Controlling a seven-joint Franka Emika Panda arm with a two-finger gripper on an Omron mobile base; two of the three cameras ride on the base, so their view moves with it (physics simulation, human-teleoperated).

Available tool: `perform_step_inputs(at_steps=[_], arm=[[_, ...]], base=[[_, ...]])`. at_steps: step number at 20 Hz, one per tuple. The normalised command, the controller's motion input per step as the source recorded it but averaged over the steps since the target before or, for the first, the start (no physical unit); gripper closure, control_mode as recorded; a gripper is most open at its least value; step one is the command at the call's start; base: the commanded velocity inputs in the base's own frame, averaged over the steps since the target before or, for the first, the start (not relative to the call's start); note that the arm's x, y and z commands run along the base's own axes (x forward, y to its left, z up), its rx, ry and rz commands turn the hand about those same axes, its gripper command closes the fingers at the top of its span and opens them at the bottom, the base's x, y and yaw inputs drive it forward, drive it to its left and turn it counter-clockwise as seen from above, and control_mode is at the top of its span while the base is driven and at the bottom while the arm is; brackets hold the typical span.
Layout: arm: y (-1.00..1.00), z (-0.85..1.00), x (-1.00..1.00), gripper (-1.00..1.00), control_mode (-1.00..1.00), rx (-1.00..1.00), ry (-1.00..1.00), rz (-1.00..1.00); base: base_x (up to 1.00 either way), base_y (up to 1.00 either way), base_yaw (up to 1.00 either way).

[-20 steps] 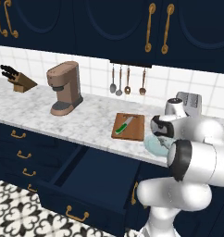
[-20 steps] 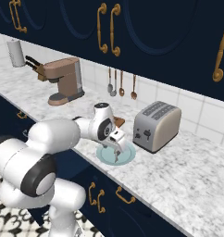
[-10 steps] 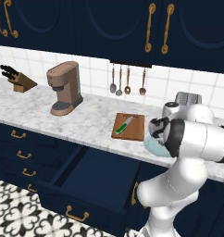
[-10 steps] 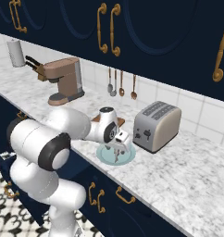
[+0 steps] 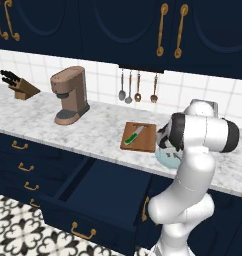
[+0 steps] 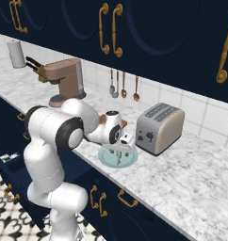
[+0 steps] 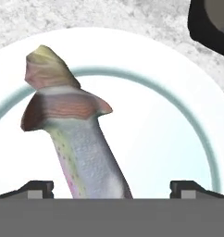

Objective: Pick up the knife from the drawer and place it on the cutting board. Then place the meat from the plate to the cutting board.

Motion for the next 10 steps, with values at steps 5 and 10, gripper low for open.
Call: perform_step_inputs(at_steps=[5, 10], arm=[[-0.05, -0.37, -0.03, 1.0, -1.0, 0.0, 0.0, 0.06], [0.01, -0.04, 0.0, 1.0, -1.0, 0.0, 0.0, 0.02]], base=[[0.0, 0.0, 0.0], [0.0, 0.0, 0.0]])
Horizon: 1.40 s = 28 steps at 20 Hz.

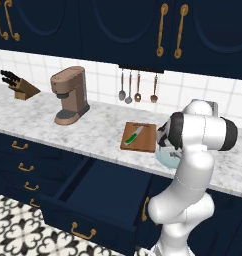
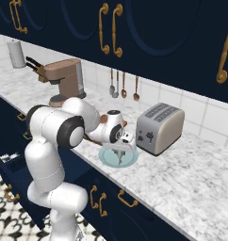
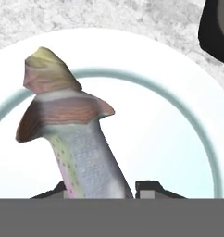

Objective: Pick up the knife from the drawer and place it on the cutting board. Then place the meat from the plate to the cutting board.

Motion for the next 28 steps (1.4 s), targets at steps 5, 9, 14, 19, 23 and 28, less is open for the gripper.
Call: perform_step_inputs(at_steps=[5, 9, 14, 19, 23, 28], arm=[[0.24, 0.49, 0.0, 1.0, -1.0, 0.0, 0.0, 0.0], [0.58, 0.7, 0.14, 1.0, -1.0, 0.0, -0.01, 0.0], [0.44, 0.2, 0.68, 1.0, -1.0, 0.04, 0.0, -0.02], [0.23, 0.0, 0.64, 1.0, -1.0, 0.04, 0.0, -0.05], [0.28, 0.0, 0.26, 1.0, -1.0, 0.0, 0.0, -0.04], [0.32, -0.05, 0.31, 1.0, -1.0, 0.0, 0.02, -0.05]], base=[[0.0, 0.0, 0.0], [0.0, 0.0, 0.0], [0.0, 0.0, 0.0], [0.0, 0.0, 0.0], [0.0, 0.0, 0.0], [0.0, 0.0, 0.0]])
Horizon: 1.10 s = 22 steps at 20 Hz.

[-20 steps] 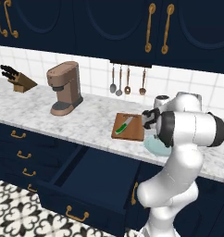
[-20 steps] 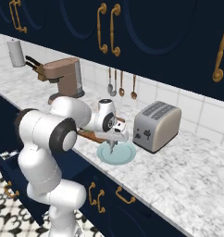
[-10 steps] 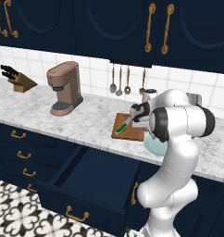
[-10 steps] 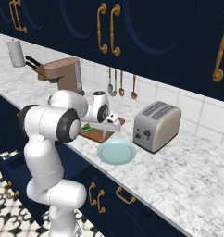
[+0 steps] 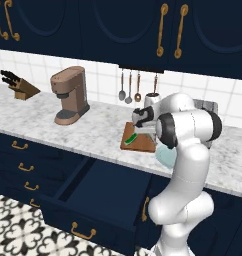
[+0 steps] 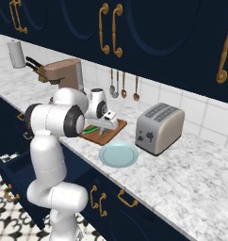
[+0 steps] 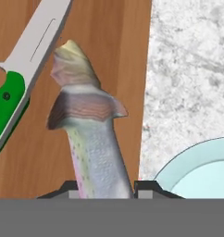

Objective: Pick up the knife from the drawer and place it on the cutting board. Then place the meat from the plate to the cutting board.

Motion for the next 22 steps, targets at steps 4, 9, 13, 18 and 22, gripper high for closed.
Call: perform_step_inputs(at_steps=[4, 9, 13, 18, 22], arm=[[0.25, -0.26, 0.35, 1.0, -1.0, 0.0, 0.04, -0.04], [0.06, -0.28, 0.26, 1.0, -1.0, 0.0, 0.01, -0.01], [0.0, -0.36, 0.31, 1.0, -1.0, 0.0, 0.01, 0.0], [0.0, -0.35, 0.24, -1.0, -1.0, 0.0, 0.02, 0.0], [0.0, -0.04, -0.01, -1.0, -1.0, 0.0, 0.0, 0.0]], base=[[0.0, 0.0, 0.0], [0.0, 0.0, 0.0], [0.0, 0.0, 0.0], [0.0, 0.0, 0.0], [0.0, 0.0, 0.0]])
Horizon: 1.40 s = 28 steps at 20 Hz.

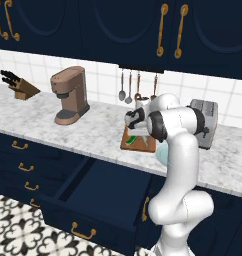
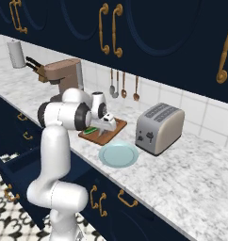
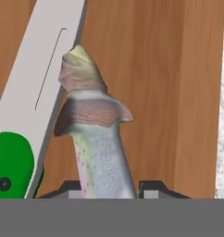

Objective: Pick up the knife from the drawer and place it on the cutting board. Then place the meat from the plate to the cutting board.

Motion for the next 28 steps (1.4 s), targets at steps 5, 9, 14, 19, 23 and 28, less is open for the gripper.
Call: perform_step_inputs(at_steps=[5, 9, 14, 19, 23, 28], arm=[[0.0, 0.09, -0.45, -1.0, -1.0, 0.0, 0.0, 0.0], [0.0, 0.31, -0.67, -1.0, -1.0, 0.0, -0.06, 0.0], [0.0, 0.31, -0.82, -1.0, -1.0, 0.0, -0.13, 0.0], [0.0, 0.23, -0.98, -1.0, -1.0, 0.0, -0.15, 0.0], [0.0, 0.61, -1.0, -1.0, -1.0, 0.0, -0.11, 0.0], [0.03, 0.84, -0.93, -1.0, -1.0, 0.0, -0.04, 0.0]], base=[[0.0, 0.0, 0.0], [0.0, 0.0, 0.0], [0.0, 0.0, 0.0], [0.0, 0.0, 0.0], [0.0, 0.0, 0.0], [0.0, 0.0, 0.0]])
